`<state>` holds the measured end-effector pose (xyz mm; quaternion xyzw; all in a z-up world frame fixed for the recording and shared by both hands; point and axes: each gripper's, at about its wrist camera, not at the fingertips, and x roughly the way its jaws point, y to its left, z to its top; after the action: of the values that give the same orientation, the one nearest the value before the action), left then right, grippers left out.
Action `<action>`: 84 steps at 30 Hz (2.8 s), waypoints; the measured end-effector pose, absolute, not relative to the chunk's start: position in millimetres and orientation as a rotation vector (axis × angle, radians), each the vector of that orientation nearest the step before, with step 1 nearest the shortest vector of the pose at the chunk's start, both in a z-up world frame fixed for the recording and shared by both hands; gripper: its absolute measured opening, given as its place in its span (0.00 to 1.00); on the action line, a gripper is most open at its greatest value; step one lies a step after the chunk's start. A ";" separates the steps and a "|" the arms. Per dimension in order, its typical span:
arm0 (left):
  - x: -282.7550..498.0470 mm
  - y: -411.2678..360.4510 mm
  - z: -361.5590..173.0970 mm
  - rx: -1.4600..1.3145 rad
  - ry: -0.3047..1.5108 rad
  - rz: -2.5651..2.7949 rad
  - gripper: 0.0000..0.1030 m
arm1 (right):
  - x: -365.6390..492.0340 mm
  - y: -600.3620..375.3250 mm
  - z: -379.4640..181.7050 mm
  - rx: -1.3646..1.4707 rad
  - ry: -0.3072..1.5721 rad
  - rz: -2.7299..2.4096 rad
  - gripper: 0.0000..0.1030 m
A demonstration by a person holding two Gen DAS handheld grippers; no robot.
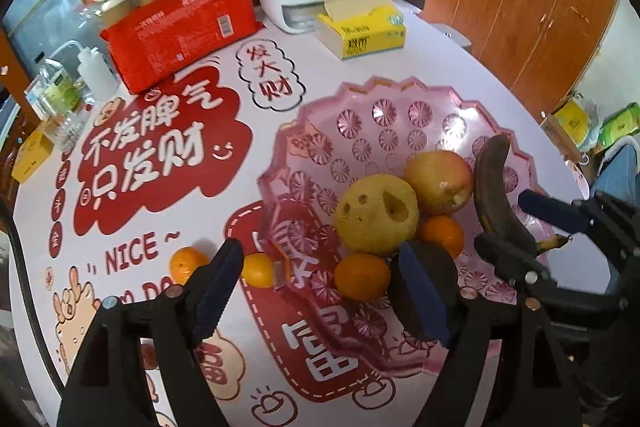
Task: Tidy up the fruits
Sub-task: 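Release the orange into the bowl with the left tool while the right tool carries the banana over, then withdraw both open tools from the pink bowl toward the loose fruit, then grasp an orange with the left tool while the right tool grasps a red lychee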
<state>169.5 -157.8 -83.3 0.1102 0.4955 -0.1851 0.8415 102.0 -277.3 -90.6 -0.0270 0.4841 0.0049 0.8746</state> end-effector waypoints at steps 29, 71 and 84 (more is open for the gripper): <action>68.4 -78.1 -18.0 0.103 0.949 -0.358 0.86 | 10.9 -270.6 -25.2 0.105 0.896 -0.014 0.48; 145.6 143.6 -117.4 0.028 1.153 -0.112 0.87 | 123.4 -50.5 -125.0 0.030 1.186 0.303 0.48; 179.1 126.3 -173.2 0.047 1.258 -0.256 0.53 | 141.8 -29.0 -170.7 0.032 1.287 0.298 0.41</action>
<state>179.1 126.3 -173.2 0.0218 0.5865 -0.1193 0.8008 141.8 -29.0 -170.7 0.0149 0.5976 0.1383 0.7896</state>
